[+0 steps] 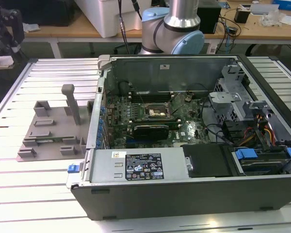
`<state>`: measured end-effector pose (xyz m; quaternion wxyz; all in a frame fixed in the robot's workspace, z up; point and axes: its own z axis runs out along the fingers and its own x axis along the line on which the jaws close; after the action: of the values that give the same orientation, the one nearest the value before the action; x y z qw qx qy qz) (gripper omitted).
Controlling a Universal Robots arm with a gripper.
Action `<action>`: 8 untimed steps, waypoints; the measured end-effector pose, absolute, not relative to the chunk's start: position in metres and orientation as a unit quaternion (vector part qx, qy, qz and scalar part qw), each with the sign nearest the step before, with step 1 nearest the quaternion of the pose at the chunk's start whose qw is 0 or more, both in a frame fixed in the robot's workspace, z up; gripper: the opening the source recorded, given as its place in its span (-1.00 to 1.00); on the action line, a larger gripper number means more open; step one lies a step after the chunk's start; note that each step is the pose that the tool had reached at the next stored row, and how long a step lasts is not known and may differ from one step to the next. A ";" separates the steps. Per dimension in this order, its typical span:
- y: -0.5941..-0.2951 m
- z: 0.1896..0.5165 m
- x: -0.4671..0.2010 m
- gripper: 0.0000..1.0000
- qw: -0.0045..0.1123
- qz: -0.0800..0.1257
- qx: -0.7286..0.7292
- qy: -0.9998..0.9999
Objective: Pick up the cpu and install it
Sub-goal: 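Pick up the cpu and move it towards the insertion slot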
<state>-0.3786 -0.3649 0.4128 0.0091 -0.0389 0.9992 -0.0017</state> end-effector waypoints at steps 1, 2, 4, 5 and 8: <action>-0.365 0.413 -0.372 0.09 0.009 -0.002 -0.039 0.999; -0.365 0.413 -0.366 0.09 0.009 -0.002 -0.039 0.999; -0.365 0.413 -0.360 0.09 0.009 -0.002 -0.039 0.999; -0.365 0.413 -0.354 0.09 0.009 -0.002 -0.039 0.999; -0.365 0.413 -0.342 0.09 0.009 -0.002 -0.039 0.999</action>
<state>-0.3420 -0.3649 0.4128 0.0091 -0.0389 0.9992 -0.0017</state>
